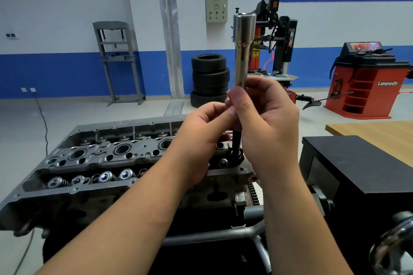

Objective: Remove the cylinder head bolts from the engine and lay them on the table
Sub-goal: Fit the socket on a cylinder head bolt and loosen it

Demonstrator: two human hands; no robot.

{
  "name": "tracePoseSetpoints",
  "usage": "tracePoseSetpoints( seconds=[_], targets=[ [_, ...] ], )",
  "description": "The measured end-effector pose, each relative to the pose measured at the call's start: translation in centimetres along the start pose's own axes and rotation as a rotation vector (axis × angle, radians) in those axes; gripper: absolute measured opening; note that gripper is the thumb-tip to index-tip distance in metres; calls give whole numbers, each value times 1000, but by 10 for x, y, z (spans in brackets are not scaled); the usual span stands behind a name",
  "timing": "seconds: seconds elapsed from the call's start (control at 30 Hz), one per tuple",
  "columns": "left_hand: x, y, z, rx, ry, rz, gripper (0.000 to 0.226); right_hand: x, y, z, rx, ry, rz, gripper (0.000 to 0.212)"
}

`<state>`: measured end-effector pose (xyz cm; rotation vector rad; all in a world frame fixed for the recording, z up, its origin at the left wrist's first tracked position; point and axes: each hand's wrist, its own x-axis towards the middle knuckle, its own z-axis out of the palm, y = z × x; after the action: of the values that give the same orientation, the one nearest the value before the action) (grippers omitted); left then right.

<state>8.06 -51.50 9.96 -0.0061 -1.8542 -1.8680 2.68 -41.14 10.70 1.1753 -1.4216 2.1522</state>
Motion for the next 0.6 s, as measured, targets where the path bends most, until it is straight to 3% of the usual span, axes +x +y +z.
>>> tracePoseSetpoints(
  seconds=[0.17,0.37,0.47,0.6],
  targets=[
    [0,0,1,10,-61,-45,47,1,1,-2,106,-19,63,13],
    [0,0,1,14,-8,0,59,0,0,2,-14,-48,9,27],
    [0,-2,0,-21,29,15,48,1,3,2,22,-6,41,15],
    [3,-4,-1,19,-46,-17,47,3,6,-1,75,-35,61,9]
  ],
)
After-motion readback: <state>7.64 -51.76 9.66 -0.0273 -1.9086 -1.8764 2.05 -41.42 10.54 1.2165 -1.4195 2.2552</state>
